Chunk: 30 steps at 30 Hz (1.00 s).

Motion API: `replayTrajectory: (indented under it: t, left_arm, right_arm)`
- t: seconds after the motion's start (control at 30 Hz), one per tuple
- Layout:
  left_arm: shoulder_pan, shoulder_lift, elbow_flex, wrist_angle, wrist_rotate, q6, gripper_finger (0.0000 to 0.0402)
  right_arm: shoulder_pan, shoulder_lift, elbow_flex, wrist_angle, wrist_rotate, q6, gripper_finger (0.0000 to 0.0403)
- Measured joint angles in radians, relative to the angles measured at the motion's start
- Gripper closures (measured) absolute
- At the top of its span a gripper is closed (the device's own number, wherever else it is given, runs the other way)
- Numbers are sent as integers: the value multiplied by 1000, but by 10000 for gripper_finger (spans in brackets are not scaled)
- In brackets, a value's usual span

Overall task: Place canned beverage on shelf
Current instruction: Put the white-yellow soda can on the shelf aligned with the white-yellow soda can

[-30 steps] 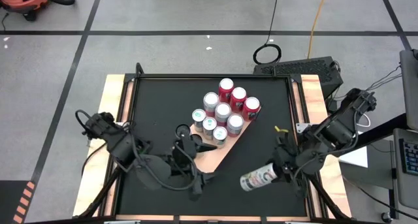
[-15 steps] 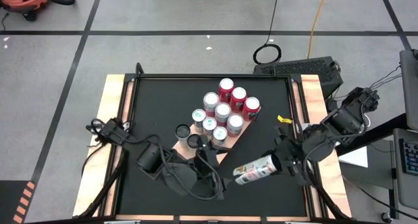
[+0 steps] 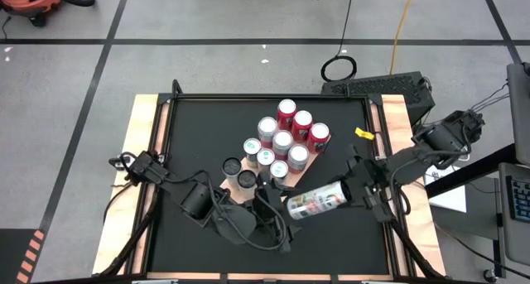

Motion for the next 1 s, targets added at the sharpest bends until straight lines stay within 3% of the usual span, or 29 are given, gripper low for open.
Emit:
replayTrajectory:
  t: [0.33,1.0]
  left_arm:
    - [6,0,0,-52,-63,0,39]
    - [5,-1,0,-61,-63,-51,46]
  right_arm:
    - [-31,0,39,94,0,-9,172]
    - [-31,0,39,209,-1,2,172]
